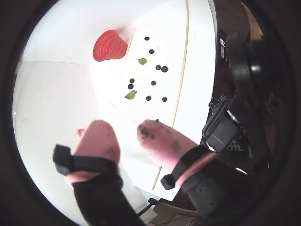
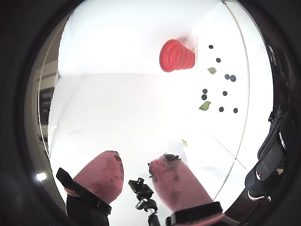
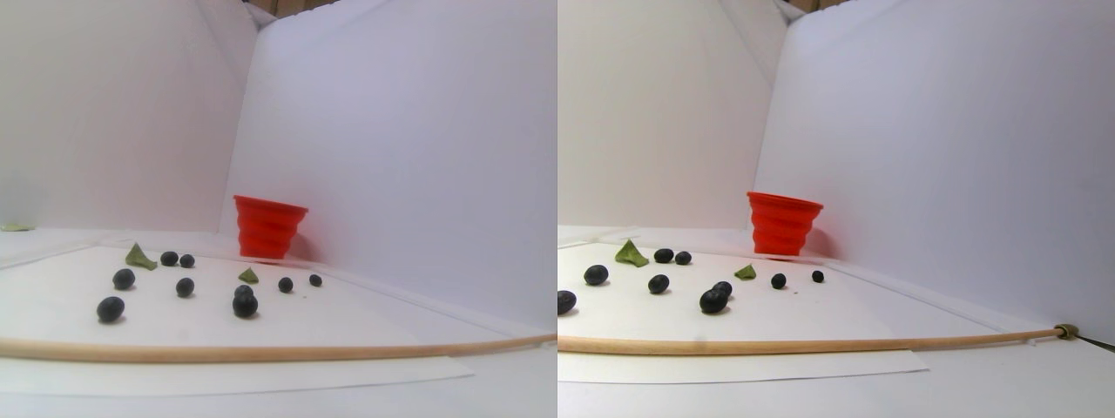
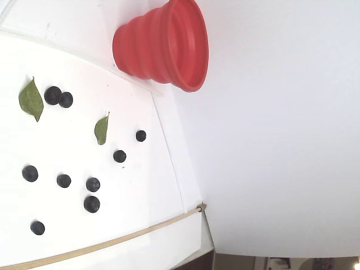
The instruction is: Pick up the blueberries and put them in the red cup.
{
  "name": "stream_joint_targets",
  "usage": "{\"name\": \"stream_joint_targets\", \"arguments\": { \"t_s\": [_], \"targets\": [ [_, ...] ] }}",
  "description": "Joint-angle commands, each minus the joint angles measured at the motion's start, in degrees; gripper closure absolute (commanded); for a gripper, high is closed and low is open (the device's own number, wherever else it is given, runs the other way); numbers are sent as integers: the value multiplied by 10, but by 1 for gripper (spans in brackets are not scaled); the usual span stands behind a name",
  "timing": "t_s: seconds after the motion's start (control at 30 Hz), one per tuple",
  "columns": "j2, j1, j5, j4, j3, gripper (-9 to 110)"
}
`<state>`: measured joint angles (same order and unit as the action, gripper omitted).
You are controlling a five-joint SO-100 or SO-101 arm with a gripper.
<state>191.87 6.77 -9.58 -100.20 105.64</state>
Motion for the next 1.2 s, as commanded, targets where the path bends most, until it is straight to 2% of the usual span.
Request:
{"name": "stream_joint_targets", "arguments": {
  "t_s": [0.0, 1.17],
  "targets": [
    [-3, -8, -4, 5, -2, 90],
    [-3, -3, -4, 4, -3, 90]
  ]
}}
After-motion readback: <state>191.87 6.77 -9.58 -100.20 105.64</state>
